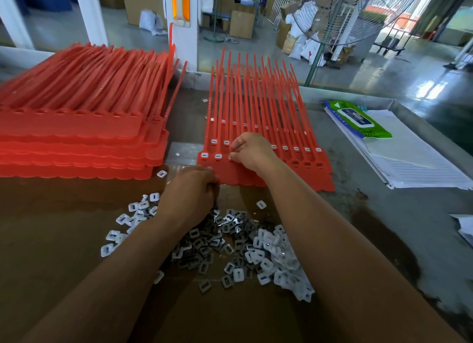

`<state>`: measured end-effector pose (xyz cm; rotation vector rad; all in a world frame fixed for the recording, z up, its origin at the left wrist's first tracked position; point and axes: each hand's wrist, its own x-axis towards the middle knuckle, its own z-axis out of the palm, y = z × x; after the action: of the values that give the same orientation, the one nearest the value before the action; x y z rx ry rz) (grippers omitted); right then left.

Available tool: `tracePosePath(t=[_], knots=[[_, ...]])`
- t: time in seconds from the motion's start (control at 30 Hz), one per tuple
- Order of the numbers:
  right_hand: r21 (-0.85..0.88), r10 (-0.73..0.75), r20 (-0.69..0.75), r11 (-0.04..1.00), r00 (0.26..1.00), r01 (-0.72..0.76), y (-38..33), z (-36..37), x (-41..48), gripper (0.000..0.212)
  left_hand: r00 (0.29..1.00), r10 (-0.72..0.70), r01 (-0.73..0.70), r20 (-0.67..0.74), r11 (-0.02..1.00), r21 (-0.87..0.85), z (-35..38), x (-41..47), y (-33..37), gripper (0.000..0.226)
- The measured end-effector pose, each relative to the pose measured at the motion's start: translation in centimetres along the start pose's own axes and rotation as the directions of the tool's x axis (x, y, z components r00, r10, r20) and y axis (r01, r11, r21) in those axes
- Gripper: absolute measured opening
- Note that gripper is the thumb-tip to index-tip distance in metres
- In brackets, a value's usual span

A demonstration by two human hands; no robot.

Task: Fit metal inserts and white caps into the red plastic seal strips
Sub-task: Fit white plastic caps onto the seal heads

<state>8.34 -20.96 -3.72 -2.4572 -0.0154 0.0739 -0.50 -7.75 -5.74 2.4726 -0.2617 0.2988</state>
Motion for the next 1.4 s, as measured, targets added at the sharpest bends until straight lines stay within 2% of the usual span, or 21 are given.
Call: tracePosePath(t=[0.1,0.27,0.33,0.57,0.67,0.77,1.07,1.4], knots=[[0.056,-0.027,0.009,0.998,1.0,0.027,0.4,-0.2,-0.3,0.013,1.0,-0.002,0.002,0.008,1.0,0.004,0.0,0.1,0.0,0.026],[0.088,-0.079,0.107,0.994,0.991,0.069,0.8,-1.4,-1.4,0.037,1.0,0.007,-0.007,-0.004,1.0,-0.002,0.0,0.1,0.0,0.025],[0.123,-0.101,0.125,0.989,0.987,0.086,0.9,-2.0,-2.2,0.038,1.0,0.012,-0.012,-0.005,1.0,0.001,0.0,0.1,-0.1,0.025],[0.051,-0.211,0.196,0.977,0.958,0.205,2.2,-5.1,-6.8,0.019,1.0,-0.001,0.001,0.025,1.0,0.017,0.5,0.3,-0.6,0.034],[-0.036,-0.219,0.285,0.971,0.933,0.238,2.8,-6.2,-9.0,0.016,1.0,-0.003,0.002,0.028,1.0,0.031,0.6,0.4,-0.8,0.035],[-0.052,-0.215,0.351,0.967,0.911,0.249,3.7,-6.9,-10.6,0.018,0.999,-0.011,0.009,0.035,0.999,0.043,0.7,0.5,-0.8,0.035],[-0.108,-0.155,0.435,0.969,0.887,0.223,4.9,-6.4,-11.4,0.027,1.0,0.0,-0.002,0.029,0.999,0.054,0.6,0.4,-0.8,0.035],[-0.119,-0.162,0.411,0.966,0.897,0.229,5.3,-6.1,-11.4,0.027,0.999,-0.002,0.0,0.034,0.999,0.053,0.5,0.4,-0.7,0.036]])
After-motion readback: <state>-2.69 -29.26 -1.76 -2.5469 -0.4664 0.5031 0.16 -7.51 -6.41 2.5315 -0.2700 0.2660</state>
